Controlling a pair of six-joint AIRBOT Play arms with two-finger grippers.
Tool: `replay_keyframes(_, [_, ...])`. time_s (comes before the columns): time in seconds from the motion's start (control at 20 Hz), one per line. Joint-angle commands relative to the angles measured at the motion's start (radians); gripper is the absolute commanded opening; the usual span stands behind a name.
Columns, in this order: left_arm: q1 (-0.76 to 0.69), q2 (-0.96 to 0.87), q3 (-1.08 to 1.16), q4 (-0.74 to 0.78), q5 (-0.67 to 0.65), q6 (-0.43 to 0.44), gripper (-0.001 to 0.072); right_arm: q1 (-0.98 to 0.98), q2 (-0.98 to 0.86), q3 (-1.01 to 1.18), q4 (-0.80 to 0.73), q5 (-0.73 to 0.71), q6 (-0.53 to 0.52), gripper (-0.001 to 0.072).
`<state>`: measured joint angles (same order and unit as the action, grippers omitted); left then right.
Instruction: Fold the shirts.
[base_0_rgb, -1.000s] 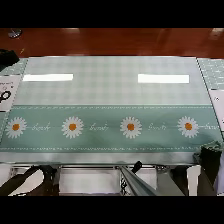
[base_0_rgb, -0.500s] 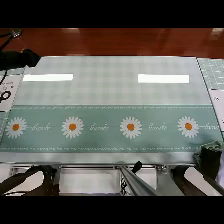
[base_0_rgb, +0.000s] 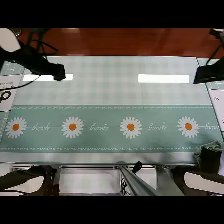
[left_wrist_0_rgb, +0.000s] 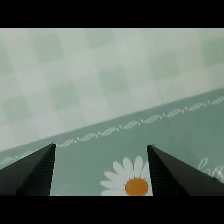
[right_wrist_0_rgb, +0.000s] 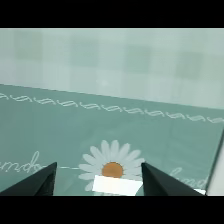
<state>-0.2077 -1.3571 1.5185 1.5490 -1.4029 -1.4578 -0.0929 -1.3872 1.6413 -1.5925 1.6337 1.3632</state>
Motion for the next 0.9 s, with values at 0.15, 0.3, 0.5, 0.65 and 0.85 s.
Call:
replay_keyframes(0.15, [-0.103, -0.029, 0.018, 0.109, -0.152, -0.167, 0.0708, 0.090, -0.025, 0.010, 0.023, 0.029, 0.013, 0.0600])
replay_keyframes(0.3, [-0.105, -0.003, 0.018, 0.108, -0.051, -0.216, 0.0708, 0.089, -0.025, 0.010, 0.013, 0.035, 0.050, 0.0600])
replay_keyframes(0.5, [-0.103, 0.020, 0.018, 0.097, -0.011, -0.213, 0.0707, 0.090, -0.025, 0.010, 0.018, -0.035, 0.098, 0.0599])
replay_keyframes(0.65, [-0.102, 0.013, 0.018, 0.097, -0.011, -0.213, 0.0706, 0.090, -0.025, 0.010, 0.021, -0.048, 0.105, 0.0599])
replay_keyframes(0.85, [-0.103, 0.006, 0.017, 0.097, -0.011, -0.213, 0.0705, 0.090, -0.024, 0.010, 0.019, -0.048, 0.103, 0.0599])
